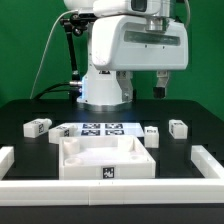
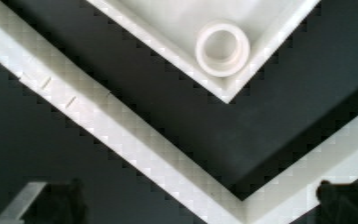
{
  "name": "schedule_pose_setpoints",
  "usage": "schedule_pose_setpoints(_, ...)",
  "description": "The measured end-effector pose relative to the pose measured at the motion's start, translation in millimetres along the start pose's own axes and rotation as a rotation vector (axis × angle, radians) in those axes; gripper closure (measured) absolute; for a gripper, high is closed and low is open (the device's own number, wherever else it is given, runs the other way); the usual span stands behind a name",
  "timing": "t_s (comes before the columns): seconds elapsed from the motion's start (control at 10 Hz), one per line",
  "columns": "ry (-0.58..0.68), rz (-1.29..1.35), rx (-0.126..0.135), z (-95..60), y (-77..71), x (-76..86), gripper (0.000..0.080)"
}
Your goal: Assemble one leg
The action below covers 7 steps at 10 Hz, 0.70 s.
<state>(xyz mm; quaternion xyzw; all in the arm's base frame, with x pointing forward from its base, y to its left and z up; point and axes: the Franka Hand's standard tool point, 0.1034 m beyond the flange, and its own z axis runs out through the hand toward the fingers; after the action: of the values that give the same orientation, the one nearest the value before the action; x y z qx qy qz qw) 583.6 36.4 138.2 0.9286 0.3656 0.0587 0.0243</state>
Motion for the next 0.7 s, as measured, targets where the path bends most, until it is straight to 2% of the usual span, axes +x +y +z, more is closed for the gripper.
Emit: schedule_pose_setpoints(0.7,-0.002,-0.002,0.001,0.9,-0.6,-0.6,0.0150)
